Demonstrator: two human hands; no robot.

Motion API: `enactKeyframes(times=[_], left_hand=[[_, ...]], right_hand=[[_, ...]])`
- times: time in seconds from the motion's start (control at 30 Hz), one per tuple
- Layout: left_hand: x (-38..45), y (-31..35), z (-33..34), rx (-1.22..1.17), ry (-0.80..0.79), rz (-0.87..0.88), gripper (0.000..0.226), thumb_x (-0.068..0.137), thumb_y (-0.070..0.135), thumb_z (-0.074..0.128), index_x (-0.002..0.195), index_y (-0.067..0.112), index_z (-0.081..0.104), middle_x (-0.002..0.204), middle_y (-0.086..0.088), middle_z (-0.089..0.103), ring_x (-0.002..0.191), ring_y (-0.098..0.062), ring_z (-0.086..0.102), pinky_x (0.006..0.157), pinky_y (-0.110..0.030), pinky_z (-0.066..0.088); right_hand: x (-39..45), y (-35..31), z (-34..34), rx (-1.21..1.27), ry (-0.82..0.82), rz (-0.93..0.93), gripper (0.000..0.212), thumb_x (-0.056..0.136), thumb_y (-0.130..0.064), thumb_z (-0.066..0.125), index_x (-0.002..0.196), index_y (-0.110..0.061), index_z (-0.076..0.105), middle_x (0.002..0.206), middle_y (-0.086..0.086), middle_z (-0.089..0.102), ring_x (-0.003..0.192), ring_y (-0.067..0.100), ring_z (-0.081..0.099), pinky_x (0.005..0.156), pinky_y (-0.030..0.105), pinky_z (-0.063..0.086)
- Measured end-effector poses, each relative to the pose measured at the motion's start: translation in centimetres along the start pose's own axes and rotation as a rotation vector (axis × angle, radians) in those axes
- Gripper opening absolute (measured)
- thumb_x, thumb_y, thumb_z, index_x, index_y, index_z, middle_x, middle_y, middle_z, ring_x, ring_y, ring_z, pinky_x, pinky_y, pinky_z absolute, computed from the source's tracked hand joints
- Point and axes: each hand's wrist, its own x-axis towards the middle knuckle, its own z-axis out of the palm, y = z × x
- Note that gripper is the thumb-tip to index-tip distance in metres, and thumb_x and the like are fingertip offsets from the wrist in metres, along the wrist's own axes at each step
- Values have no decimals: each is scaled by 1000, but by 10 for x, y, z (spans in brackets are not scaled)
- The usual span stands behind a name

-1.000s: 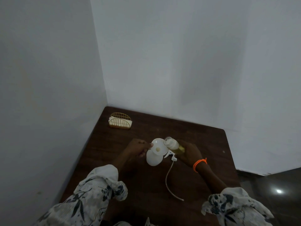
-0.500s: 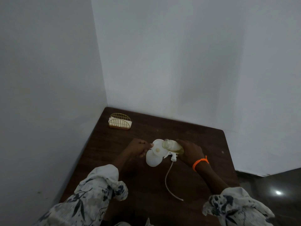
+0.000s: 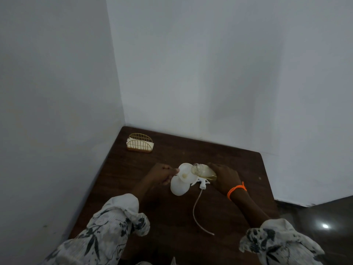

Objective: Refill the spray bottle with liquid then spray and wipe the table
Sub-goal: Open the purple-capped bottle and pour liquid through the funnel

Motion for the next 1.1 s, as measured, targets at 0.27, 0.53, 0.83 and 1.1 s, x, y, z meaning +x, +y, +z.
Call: enactKeyframes(times=[0.27,0.53,0.83,1.1], left_hand=[[-2,-2,-1,-12,-6,15,29,88,37,76,89,9,77,75,-10,66,64,-23,57,52,-27,46],[-1,-5,-3,-31,0,-14,32,86,39,79,90,7,77,73,-9,67,62,-20,57,54,-28,47],[-4,0,-4,-36,6,-27,36,87,37,78,95,2,75,70,-7,65,58,-16,56,53,-27,47],[-5,-1,-5,-50,2,-24,35,86,37,79,92,2,76,70,-8,64,59,-17,56,53,-26,46]], right_hand=[[1,0,-1,-55,-13,-1,68,81,-42,71,144,-35,46,134,-7,63,117,21,63,88,41,56],[5,3,4,-98,-31,9,72,78,-47,73,142,-40,43,133,-10,62,115,22,64,83,47,58],[10,5,6,-131,-37,8,73,78,-50,73,142,-40,40,134,-10,62,114,22,64,79,49,59],[13,6,8,-150,-50,14,71,76,-49,72,139,-41,41,129,-11,64,111,21,65,77,47,59]])
